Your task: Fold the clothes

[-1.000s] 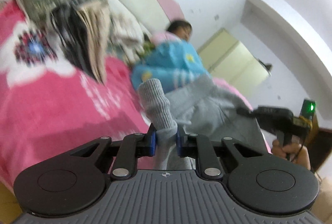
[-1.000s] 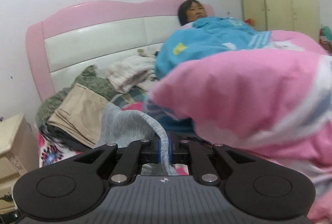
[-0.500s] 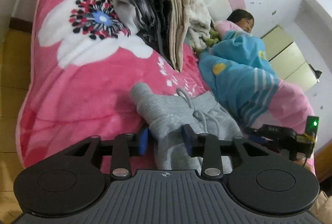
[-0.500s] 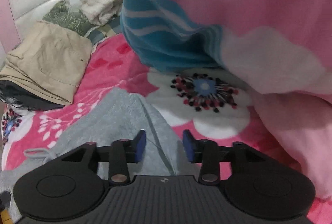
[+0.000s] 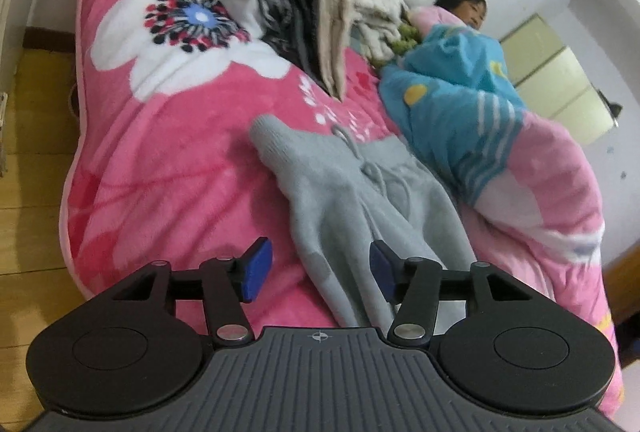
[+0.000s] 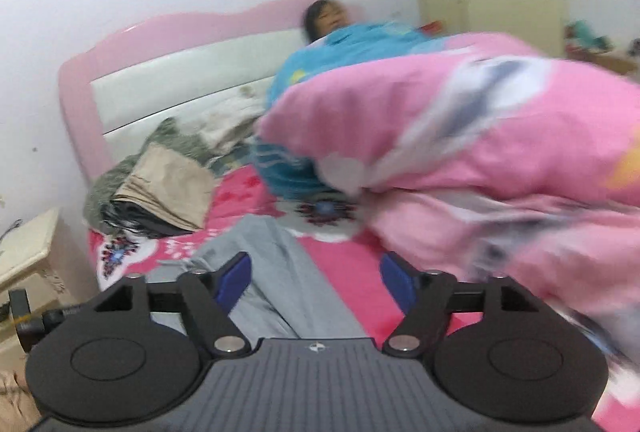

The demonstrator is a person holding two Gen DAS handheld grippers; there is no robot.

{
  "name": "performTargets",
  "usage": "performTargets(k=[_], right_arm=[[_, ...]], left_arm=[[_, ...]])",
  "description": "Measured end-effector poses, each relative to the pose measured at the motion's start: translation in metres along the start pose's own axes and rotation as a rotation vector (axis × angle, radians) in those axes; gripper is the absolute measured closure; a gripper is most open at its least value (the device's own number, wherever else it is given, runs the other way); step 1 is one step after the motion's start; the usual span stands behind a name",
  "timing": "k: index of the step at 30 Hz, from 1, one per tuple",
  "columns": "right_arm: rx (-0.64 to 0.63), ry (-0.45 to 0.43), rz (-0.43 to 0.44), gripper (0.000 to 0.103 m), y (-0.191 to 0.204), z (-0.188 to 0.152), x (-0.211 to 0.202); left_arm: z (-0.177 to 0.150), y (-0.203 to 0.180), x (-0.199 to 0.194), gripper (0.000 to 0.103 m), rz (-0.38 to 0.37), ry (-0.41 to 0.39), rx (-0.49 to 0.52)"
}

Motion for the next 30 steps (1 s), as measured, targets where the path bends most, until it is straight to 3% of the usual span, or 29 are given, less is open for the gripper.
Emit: performTargets(k=[3, 7, 17, 18, 20, 21, 22, 26, 30], right_arm=[[0.043, -0.013, -0.057, 0.025, -0.019, -0.034, -0.049], [0.061, 0.017, -0.104, 0.029, -0.030, -0.086, -0.073], [-0.164, 0.133, -0.189, 0.049, -0.007, -0.190, -0.016], [-0.190, 0.146, -0.208, 0.052, -0.006, -0.197, -0.009], [-0.234, 0.175, -0.275, 0.069, -0.008, -0.210, 0.005], [-0.231, 0.190, -0.304, 0.084, -0.013, -0.215, 0.010], [-0.209, 0.196, -0.319, 0.090, -0.019, -0.219, 0.013], [-0.108, 0.161, -0.299, 0.096, -0.032, -0.219, 0.006], [-0.105, 0.105, -0.312, 0.099, -0.031, -0.212, -0.007]], left_arm=[[-0.009, -0.017, -0.010, 0.049, 0.004, 0.005, 0.047], [-0.022, -0.051, -0.018, 0.049, -0.023, 0.018, 0.131], [-0.087, -0.137, 0.010, 0.048, -0.051, 0.184, 0.417], [-0.094, -0.143, 0.013, 0.048, -0.056, 0.206, 0.433], [-0.107, -0.153, 0.015, 0.048, -0.072, 0.232, 0.460], [-0.113, -0.158, 0.015, 0.048, -0.081, 0.238, 0.472], [-0.118, -0.163, 0.015, 0.048, -0.089, 0.244, 0.485], [-0.129, -0.174, 0.021, 0.048, -0.103, 0.253, 0.515], [-0.134, -0.175, 0.032, 0.047, -0.083, 0.265, 0.515]])
Point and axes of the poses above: each gripper's, at about its wrist camera, not at the fingertips, and x roughly the way its jaws point, y to its left, z to its top, the point moved 5 cm from there along x, roughly the way its jaws point, and after that the axes turned 1 degree about x, right-handed, at the moved point
